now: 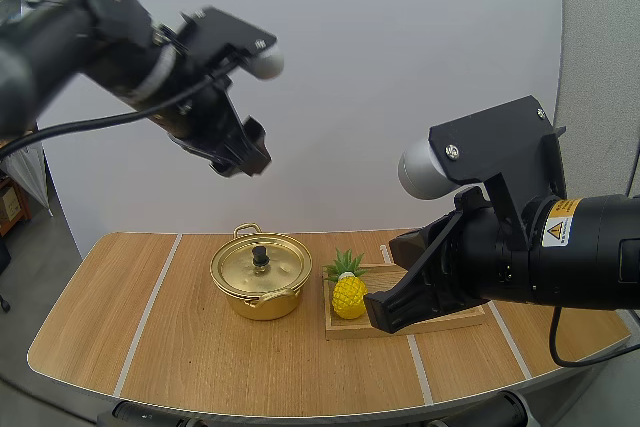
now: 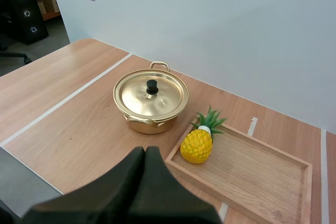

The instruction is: Open the pot, put the grape inside, and close it

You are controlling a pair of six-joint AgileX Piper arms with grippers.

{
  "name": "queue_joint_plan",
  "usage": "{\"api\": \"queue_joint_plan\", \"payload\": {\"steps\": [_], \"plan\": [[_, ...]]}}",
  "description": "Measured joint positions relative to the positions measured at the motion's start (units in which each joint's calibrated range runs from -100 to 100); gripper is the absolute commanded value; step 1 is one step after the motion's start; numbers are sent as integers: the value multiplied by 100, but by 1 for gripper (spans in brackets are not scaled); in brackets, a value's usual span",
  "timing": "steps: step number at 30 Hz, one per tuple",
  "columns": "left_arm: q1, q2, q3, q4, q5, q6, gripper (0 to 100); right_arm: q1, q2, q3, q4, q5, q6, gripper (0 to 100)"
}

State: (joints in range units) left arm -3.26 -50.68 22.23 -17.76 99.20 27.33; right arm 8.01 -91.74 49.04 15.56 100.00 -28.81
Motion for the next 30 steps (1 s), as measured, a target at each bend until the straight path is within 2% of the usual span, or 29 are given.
{"api": "queue_joint_plan", "payload": {"steps": [13,15,16,17,18,19,22,27,30], "plan": [[0,-2739,1444,22,80,-567,98,0,0,0,0,0,0,0],[0,-3078,1657,22,80,-609,72,0,0,0,0,0,0,0],[0,-3108,1681,22,80,-620,69,0,0,0,0,0,0,0],[0,-3139,1703,22,80,-619,53,0,0,0,0,0,0,0],[0,-3197,1744,22,80,-629,45,0,0,0,0,0,0,0],[0,-3228,1768,33,80,-645,31,0,0,0,0,0,0,0],[0,-3256,1810,33,80,-674,0,0,0,0,0,0,0,0],[0,-3512,1909,45,80,-730,0,0,0,0,0,0,0,0],[0,-4365,2372,-52,80,-931,0,0,-95,0,0,0,0,0]]}}
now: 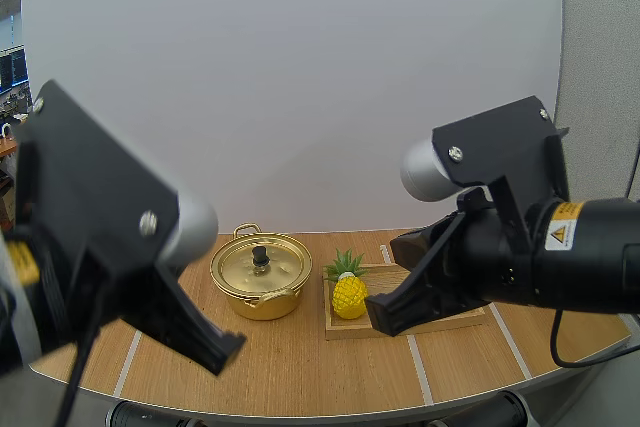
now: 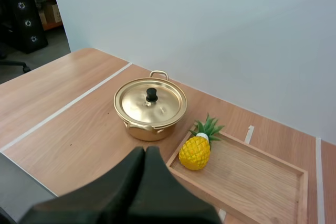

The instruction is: Open the pot, put the grape inside, and close it

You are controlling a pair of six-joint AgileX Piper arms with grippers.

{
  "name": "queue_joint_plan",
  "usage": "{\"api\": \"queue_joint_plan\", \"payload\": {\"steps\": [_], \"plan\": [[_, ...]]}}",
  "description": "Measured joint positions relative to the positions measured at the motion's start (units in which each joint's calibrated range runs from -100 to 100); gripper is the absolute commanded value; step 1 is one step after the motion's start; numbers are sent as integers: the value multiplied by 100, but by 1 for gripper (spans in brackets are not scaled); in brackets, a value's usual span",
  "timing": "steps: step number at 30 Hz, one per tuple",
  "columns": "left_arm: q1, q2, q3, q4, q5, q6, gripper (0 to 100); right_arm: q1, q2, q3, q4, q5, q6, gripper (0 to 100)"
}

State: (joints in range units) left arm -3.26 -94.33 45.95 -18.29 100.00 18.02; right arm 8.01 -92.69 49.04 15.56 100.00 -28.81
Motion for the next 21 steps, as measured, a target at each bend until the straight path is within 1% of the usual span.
{"api": "queue_joint_plan", "payload": {"steps": [1,5,6,8,11,13,14,15,16,18,19,21], "plan": [[0,-285,184,-36,0,-18,0,0,-66,0,0,0,0,0],[0,-532,483,-88,0,-170,0,-2,-577,0,0,-21,0,0],[0,-532,596,-94,-94,-323,0,-33,-671,0,-20,-263,0,0],[0,-532,810,-115,-1393,-563,0,-103,-694,93,-51,-877,0,0],[0,-545,1133,-126,-3131,-862,0,-187,-697,724,-51,-2655,0,0],[0,-545,1493,-137,-4782,-1021,0,-220,-697,1283,-51,-3918,0,0],[0,-545,1678,-137,-5262,-1065,0,-228,-697,1626,-51,-4563,0,0],[0,-545,1950,-137,-6094,-1100,0,-229,-697,1866,-51,-5007,0,0],[0,-545,2067,-137,-6382,-1099,0,-229,-697,2385,-51,-5872,0,0],[0,-545,2555,-137,-7186,-1108,0,-229,-697,2718,-70,-6438,0,0],[0,-545,2708,-137,-7421,-1108,0,-229,-686,3109,-88,-7090,0,0],[0,-545,3158,-137,-8110,-1099,0,-229,-686,3547,-100,-7882,0,0]]}}
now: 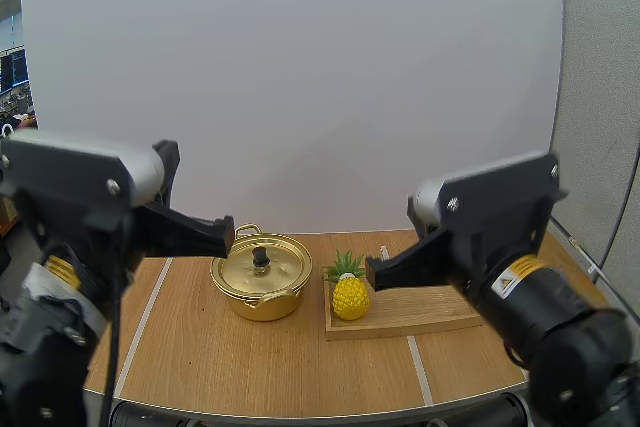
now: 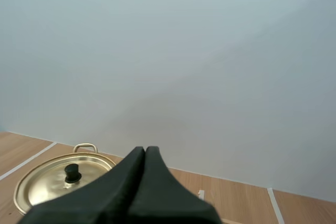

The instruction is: Open the pot, put the grape inside, and close it

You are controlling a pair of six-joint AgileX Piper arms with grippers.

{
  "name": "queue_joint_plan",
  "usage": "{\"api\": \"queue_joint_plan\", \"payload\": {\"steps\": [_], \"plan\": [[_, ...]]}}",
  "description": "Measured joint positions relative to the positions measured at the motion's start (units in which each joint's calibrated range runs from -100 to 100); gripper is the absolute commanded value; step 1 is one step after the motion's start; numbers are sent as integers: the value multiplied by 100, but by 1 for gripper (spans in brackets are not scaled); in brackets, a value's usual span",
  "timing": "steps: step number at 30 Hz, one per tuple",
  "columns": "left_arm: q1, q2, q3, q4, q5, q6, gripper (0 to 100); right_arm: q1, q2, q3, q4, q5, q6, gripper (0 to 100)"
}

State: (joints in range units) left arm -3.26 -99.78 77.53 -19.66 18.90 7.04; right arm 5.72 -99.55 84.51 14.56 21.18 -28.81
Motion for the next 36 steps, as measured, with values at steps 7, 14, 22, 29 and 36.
{"api": "queue_joint_plan", "payload": {"steps": [7,14,22,29,36], "plan": [[0,0,1230,0,-1363,0,0,-56,0,931,0,-988,0,0],[0,0,2207,0,-1988,0,0,-207,0,1519,79,-1041,0,0],[0,0,2223,0,-920,63,0,-299,0,1536,184,-140,0,0],[0,0,2234,631,694,-360,0,-302,-11,1549,161,941,0,0],[33,0,2234,1656,1178,-1670,0,-302,-11,1549,141,979,0,0]]}}
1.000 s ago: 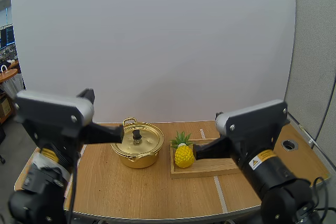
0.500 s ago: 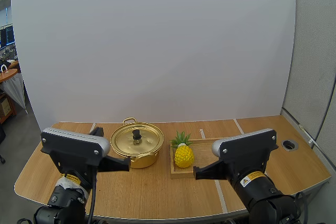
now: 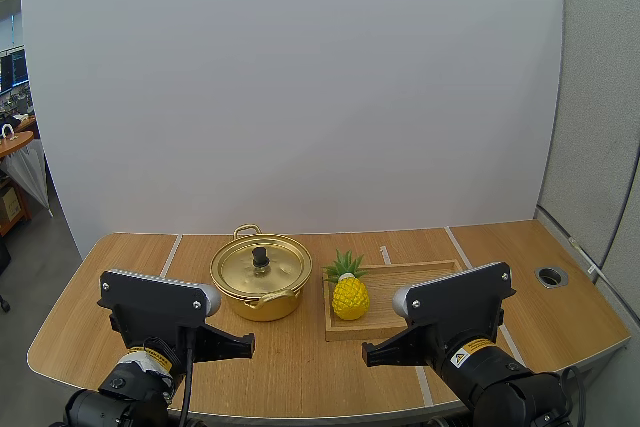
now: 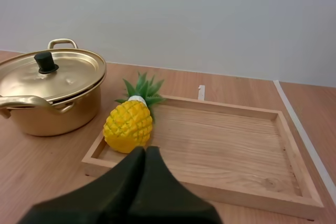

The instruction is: Open the pot, put the grape inside, and close it

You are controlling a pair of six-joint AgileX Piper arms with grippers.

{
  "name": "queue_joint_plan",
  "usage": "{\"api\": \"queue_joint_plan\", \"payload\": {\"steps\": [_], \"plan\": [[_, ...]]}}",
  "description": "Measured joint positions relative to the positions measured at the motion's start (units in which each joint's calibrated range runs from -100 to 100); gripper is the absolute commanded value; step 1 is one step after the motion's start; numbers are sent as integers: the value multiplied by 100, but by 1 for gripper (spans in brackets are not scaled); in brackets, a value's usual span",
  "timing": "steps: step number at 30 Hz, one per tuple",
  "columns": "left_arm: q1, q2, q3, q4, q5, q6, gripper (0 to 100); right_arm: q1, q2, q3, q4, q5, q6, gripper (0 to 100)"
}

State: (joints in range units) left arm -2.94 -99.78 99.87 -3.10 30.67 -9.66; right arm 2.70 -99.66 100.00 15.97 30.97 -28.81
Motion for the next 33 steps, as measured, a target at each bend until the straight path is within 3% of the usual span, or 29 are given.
{"api": "queue_joint_plan", "payload": {"steps": [33], "plan": [[0,0,0,10,0,-77,0,-41,0,0,0,152,0,0]]}}
